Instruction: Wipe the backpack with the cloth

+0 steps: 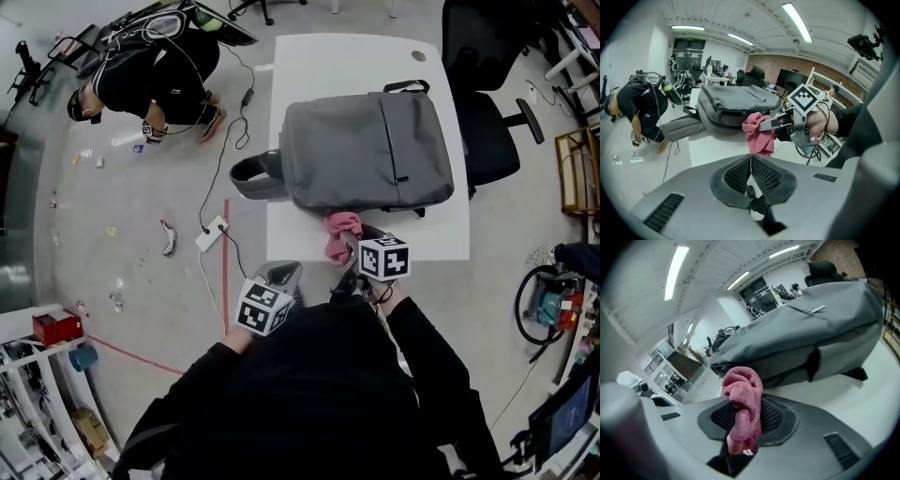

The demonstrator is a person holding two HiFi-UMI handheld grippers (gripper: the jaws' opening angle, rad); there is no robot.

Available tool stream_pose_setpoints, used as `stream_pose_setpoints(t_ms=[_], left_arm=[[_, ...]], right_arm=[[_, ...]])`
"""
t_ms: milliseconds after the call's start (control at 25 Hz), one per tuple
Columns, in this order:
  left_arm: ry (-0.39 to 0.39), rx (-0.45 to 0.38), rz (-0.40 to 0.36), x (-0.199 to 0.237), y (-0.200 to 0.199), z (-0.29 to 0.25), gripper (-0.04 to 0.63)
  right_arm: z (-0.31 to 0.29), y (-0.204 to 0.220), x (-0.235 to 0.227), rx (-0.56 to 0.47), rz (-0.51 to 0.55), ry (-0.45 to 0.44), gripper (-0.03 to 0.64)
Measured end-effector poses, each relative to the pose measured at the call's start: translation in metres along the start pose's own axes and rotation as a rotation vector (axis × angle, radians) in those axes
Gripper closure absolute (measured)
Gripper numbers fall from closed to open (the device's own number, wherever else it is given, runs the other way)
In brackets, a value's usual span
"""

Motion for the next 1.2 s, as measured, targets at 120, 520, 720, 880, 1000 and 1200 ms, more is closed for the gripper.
stream_pose_setpoints(t_ms=[120, 520, 720, 880, 1000, 1200], left_arm=[[0.022, 0.015, -0.046, -0.020, -0.020, -0.022, 0.575], [0.089, 0.050, -0.128, -0.049, -0.042, -0.052, 0.575], [0.103, 0.043, -0.137, -0.028, -0.038, -0.047, 0.575], [0.095, 0.033, -0.082, 0.004, -0.028, -0.034, 0.575], [0.106, 0.026, -0.068, 0.022, -0.025, -0.023, 0.575], [0.089, 0.006, -0.086, 0.057, -0.021, -0.004, 0.575]], right_arm=[[0.035, -0.004, -0.053, -0.051, -0.075, 0.069, 0.507], [0.165, -0.024, -0.209, -0.293, -0.307, 0.387, 0.507], [0.164, -0.047, -0.196, -0.328, -0.258, 0.427, 0.507], [0.114, -0.047, -0.113, -0.276, -0.111, 0.334, 0.507], [0.078, -0.041, -0.047, -0.224, -0.016, 0.267, 0.506], [0.009, -0.028, 0.045, -0.128, 0.207, 0.139, 0.507]])
Point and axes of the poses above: the fingertips, and each gripper's own axes: z backward along the fingers, x to its left, y out of its underside, the point moved 5 cm from there along z, backward along the fingers, and after that the axes turned 6 degrees about -z, right-handed, at the moved point
